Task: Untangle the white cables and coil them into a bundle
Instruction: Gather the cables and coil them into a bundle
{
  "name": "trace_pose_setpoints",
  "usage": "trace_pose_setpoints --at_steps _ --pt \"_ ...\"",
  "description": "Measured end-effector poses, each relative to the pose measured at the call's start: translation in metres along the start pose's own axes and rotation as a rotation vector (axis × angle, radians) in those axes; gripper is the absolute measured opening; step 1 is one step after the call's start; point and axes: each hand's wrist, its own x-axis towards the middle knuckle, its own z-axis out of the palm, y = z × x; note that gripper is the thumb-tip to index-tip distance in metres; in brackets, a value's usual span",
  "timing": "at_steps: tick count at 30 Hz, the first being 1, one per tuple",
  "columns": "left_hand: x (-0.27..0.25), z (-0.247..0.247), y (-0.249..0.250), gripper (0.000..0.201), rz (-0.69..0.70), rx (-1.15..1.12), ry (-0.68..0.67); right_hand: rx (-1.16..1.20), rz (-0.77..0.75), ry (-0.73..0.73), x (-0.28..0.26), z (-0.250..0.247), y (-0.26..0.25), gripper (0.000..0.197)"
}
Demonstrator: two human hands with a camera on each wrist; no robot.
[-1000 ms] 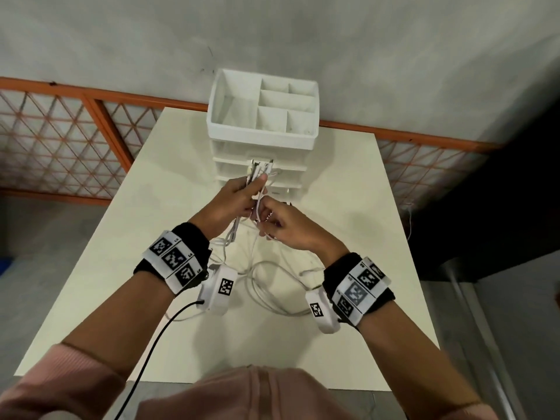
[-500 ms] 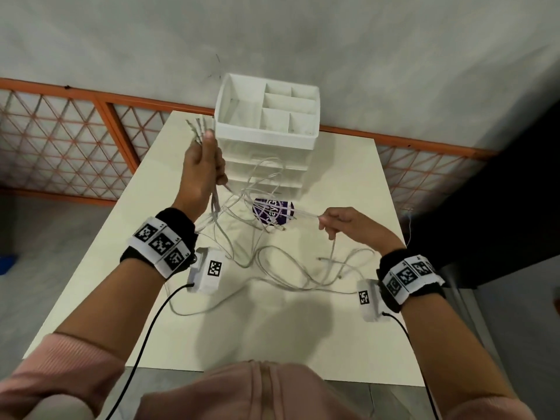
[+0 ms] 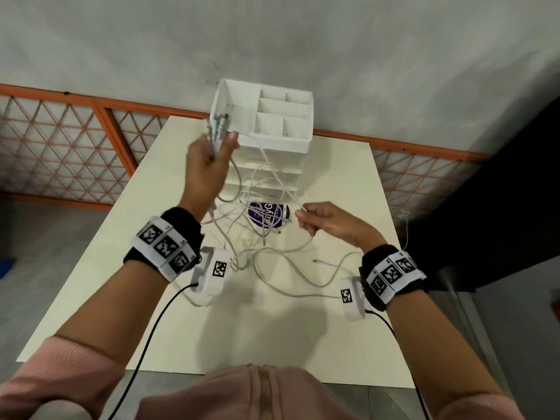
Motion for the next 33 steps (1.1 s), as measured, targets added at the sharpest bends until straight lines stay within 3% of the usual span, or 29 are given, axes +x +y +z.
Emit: trace_pose_setpoints --at_steps 3,6,9,12,16,21,24,28,31,33 --pt "0.017 -0.019 -0.006 0.025 0.021 0.064 0.207 -0.071 0.062 -0.058 -0.008 0.004 0.04 0.031" --pt "0.021 -0.031 -0.027 0.032 -0.041 0.155 0.289 0.03 0.081 -0.013 -0.013 0.0 0.047 0.03" --pt "0.013 -0.035 -0.044 0.024 -0.078 0.323 0.202 0.137 -0.01 0.242 -0.008 -0.015 0.023 0.028" --pt "0.003 -0.032 -0.045 0.03 -0.07 0.425 0.114 0.098 -0.157 0.436 -0.001 -0.035 -0.015 0.031" --pt "-0.004 -0.021 -0.041 0.028 -0.052 0.423 0.046 0.051 -0.312 0.506 0.006 -0.053 -0.064 0.031" --pt "-0.008 -0.015 -0.041 0.029 -0.04 0.408 -0.001 0.095 -0.353 0.559 0.014 -0.057 -0.078 0.033" --pt "-0.012 -0.012 -0.039 0.038 -0.026 0.283 -0.044 0.117 -0.347 0.496 0.015 -0.055 -0.085 0.031" --pt "-0.008 -0.004 -0.024 0.048 0.158 0.075 0.001 -0.235 -0.225 0.202 0.016 -0.041 -0.096 0.028" --pt "-0.002 0.007 -0.02 0.048 0.211 0.053 -0.239 -0.327 -0.163 -0.057 0.018 -0.026 -0.096 0.028" --pt "0.0 0.011 -0.025 0.039 0.213 0.092 -0.351 -0.33 -0.144 -0.131 0.022 -0.023 -0.092 0.028"
